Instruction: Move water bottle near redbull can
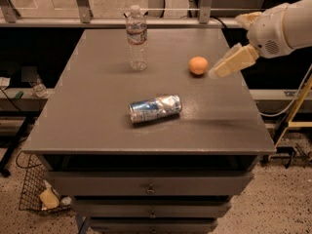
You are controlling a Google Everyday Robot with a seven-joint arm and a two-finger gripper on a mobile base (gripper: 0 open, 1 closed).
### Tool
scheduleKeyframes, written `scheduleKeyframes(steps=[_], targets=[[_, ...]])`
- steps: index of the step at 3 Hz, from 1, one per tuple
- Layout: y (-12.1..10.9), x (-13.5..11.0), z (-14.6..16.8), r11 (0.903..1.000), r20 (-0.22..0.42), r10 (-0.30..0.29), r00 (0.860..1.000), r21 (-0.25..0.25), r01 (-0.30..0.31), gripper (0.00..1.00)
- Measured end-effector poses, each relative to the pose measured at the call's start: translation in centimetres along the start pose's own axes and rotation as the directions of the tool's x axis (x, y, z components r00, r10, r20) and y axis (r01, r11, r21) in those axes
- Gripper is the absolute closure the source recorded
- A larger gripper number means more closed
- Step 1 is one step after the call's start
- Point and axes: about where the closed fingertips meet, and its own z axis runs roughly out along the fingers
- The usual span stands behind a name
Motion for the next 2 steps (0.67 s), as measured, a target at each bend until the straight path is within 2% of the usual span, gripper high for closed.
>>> scheduleKeyframes(steps=[1,2], targets=[[-1.0,-1.0,2.6,0.9987,0.012,0.045,0.999,-0.025,-0.045,0.00],[-1.7,-2.5,5.6,0.9933,0.025,0.090,0.996,-0.075,-0.088,0.00]])
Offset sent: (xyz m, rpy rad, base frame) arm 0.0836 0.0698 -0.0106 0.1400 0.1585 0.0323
